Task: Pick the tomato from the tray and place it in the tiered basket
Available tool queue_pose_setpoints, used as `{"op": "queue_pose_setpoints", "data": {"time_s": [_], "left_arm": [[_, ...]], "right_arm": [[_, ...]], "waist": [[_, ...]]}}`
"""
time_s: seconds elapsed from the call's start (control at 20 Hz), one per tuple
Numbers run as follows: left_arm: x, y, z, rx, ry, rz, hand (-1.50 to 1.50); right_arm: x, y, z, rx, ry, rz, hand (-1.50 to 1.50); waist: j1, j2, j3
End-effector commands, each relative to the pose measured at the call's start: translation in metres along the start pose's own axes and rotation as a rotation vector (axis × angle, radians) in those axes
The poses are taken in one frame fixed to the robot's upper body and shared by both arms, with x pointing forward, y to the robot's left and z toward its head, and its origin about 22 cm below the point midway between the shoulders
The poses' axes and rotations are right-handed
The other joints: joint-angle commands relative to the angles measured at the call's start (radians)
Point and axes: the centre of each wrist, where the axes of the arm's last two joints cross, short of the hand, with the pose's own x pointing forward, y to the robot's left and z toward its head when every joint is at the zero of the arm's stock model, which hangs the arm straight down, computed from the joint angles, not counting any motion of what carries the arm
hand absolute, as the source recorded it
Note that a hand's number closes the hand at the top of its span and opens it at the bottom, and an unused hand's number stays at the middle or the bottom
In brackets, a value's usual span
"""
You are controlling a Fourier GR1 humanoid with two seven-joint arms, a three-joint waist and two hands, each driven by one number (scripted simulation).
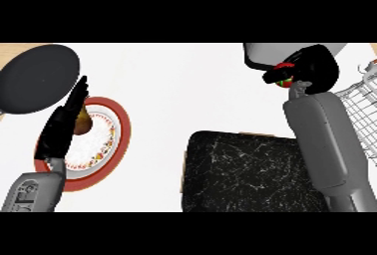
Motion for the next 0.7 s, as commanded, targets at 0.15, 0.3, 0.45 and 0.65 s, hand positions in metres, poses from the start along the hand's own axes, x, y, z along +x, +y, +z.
{"op": "queue_pose_setpoints", "data": {"time_s": [0.15,0.3,0.45,0.65], "left_arm": [[-0.001,-0.006,0.000,-0.017,-0.003,-0.010,0.00],[-0.005,0.000,-0.001,-0.005,0.020,0.014,0.00],[-0.003,-0.012,-0.005,0.000,0.009,0.006,0.00],[-0.011,0.004,0.002,0.025,0.039,0.004,0.00]], "right_arm": [[0.061,-0.046,-0.005,-0.450,0.075,-0.156,1.50],[0.082,-0.056,-0.004,-0.535,0.082,-0.123,1.50],[0.097,-0.061,-0.008,-0.600,0.106,-0.011,1.50],[0.119,-0.088,-0.011,-0.597,0.174,0.076,1.50]], "waist": [[0.011,-0.003,-0.001],[-0.010,-0.009,0.000],[-0.028,-0.009,0.000],[-0.040,-0.020,0.001]]}}
